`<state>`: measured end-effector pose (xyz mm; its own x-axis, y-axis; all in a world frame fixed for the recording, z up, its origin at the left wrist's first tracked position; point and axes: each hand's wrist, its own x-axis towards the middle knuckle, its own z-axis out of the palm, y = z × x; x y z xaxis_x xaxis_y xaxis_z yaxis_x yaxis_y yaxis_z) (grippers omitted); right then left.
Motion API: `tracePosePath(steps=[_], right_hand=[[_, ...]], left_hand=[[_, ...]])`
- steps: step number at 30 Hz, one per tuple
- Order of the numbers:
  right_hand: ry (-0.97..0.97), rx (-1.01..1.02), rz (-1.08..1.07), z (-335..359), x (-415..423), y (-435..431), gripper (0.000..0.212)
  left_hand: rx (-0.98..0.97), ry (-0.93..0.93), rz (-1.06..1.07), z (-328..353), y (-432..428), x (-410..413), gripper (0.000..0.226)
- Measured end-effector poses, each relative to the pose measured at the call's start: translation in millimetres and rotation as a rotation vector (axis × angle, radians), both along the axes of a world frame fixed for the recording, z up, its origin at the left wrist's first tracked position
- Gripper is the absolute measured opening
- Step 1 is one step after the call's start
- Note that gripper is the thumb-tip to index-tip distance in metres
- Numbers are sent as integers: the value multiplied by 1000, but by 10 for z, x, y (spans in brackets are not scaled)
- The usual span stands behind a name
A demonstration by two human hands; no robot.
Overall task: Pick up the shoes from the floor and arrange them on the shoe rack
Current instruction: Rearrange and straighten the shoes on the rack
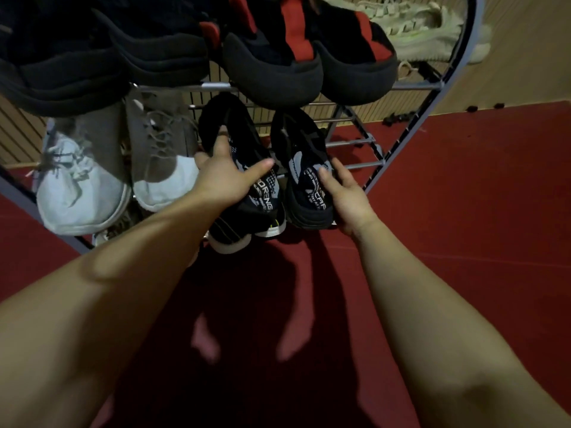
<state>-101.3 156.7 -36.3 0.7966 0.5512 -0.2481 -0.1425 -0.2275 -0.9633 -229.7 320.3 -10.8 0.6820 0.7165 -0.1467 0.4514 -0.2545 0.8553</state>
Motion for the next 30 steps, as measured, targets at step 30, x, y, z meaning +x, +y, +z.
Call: tracePosePath(steps=[30], right_hand=[[-584, -185, 172, -148, -121, -133, 102]], left_hand=[[67, 65, -78, -16, -7, 186, 65]])
